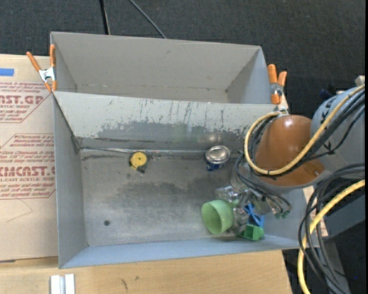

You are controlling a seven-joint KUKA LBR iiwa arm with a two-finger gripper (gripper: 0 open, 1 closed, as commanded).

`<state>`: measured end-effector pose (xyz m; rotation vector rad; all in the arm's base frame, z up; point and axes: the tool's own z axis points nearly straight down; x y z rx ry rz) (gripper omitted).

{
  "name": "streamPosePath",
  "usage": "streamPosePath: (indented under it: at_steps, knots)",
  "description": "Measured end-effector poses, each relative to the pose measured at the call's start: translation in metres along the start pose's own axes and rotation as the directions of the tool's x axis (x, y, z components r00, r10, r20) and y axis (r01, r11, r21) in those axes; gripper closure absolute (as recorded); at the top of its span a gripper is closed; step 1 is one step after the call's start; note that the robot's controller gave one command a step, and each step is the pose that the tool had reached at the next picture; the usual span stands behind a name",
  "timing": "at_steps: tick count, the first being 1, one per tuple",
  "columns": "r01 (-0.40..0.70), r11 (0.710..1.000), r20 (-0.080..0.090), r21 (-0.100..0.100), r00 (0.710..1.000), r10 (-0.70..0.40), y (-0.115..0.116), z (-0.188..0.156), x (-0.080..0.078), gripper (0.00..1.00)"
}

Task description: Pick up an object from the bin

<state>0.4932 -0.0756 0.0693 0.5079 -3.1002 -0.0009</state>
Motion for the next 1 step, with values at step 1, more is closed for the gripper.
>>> streamPosePath:
  at_steps: [1]
  knots:
    - [0.074,0.997,0.008,0.004,0.997,-0.074,0.0257,-0.1641,0.0010,1.00]
